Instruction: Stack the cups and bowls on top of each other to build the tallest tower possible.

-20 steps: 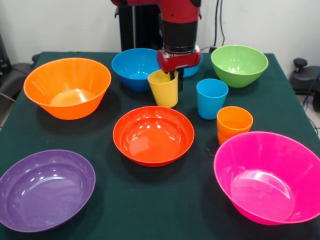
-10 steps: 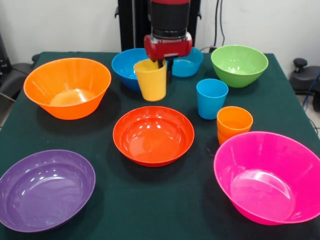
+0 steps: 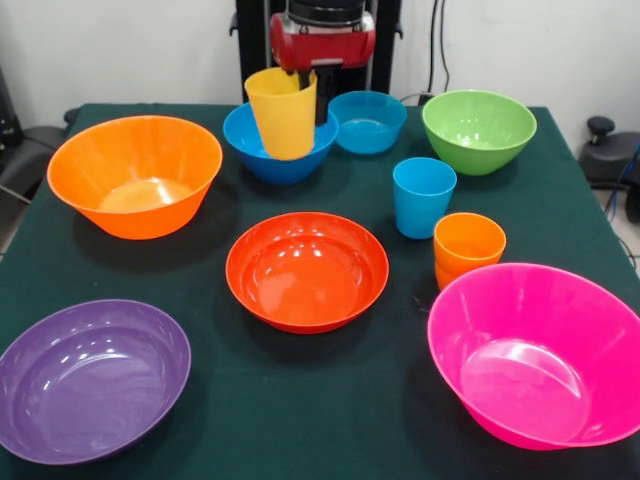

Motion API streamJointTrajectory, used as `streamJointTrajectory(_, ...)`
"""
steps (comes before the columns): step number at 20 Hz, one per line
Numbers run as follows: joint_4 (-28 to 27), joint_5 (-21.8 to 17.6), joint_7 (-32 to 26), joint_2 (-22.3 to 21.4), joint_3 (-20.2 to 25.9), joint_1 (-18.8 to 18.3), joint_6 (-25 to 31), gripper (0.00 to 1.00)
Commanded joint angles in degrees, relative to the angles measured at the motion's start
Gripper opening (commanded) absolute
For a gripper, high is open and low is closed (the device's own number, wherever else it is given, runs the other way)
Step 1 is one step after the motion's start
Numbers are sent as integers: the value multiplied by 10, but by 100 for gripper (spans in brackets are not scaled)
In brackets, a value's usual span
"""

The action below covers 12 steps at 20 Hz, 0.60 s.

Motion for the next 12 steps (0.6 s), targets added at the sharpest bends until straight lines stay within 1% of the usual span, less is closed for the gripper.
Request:
streamJointTrajectory(1, -21, -10, -99, -16, 81, -25, 86, 0)
streamJointTrajectory(3, -27, -24, -110, -6, 90, -37, 90, 0)
streamJointTrajectory(5, -36, -41, -136, 2, 99, -52, 100, 0)
streamJointTrajectory(7, -38, -59, -152, 15, 108, -72, 90, 0)
streamJointTrajectory(10, -48, -94, -168, 41, 114, -98, 80, 0)
streamJointTrajectory(12, -58, -126, -172, 55, 107, -106, 77, 0)
